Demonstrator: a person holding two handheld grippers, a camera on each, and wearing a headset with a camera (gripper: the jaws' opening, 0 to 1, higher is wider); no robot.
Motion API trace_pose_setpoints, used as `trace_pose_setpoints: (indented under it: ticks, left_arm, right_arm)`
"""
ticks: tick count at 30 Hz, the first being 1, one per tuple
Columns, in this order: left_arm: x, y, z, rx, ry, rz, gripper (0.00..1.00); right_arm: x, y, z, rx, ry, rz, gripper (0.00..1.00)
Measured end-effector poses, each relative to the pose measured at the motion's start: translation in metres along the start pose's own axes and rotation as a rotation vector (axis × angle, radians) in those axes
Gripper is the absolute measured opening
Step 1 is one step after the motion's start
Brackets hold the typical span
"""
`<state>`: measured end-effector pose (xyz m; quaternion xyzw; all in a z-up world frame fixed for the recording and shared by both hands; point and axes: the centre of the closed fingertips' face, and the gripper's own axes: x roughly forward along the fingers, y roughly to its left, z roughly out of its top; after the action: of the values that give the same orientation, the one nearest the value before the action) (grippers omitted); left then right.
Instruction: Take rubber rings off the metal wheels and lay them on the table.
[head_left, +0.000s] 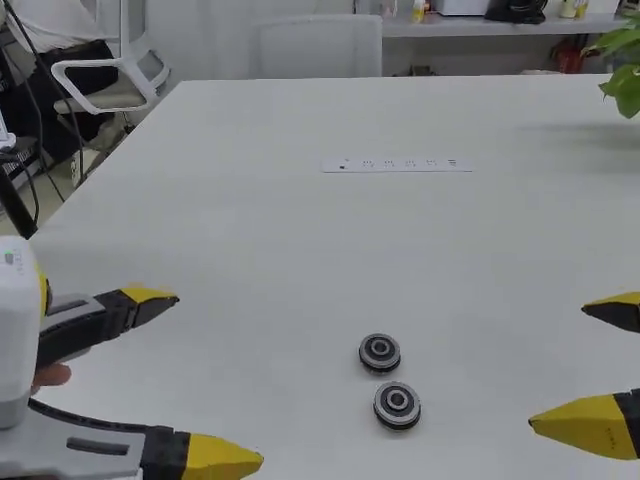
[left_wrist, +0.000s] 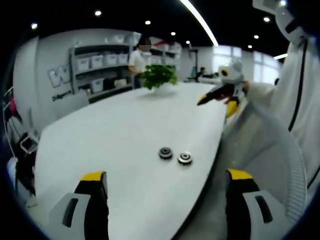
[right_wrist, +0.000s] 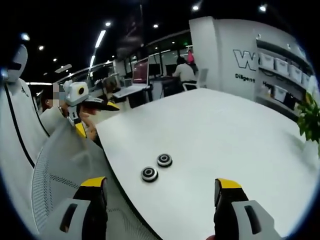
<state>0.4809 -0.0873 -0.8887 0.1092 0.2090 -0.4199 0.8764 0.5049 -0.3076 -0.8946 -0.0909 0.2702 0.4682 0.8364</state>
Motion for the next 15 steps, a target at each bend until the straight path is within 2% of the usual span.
trace_pose_setpoints:
  ticks: [8,12,15]
  left_arm:
    - [-0.001,0.01,0.032,0.076,-0.035,-0.003,0.99]
    - [0.009,0.013,0.047,0.128,-0.046,-0.026,0.99]
    - [0.018,0.016,0.058,0.15,-0.06,-0.038,0.98]
  right_arm:
    - [0.009,-0.002,0.046,-0.108,-0.058,0.031,0.82]
    - [0.02,-0.001,0.066,-0.151,-0.087,0.055,0.79]
    - [0.032,-0.004,0.074,-0.153,-0.093,0.074,0.76]
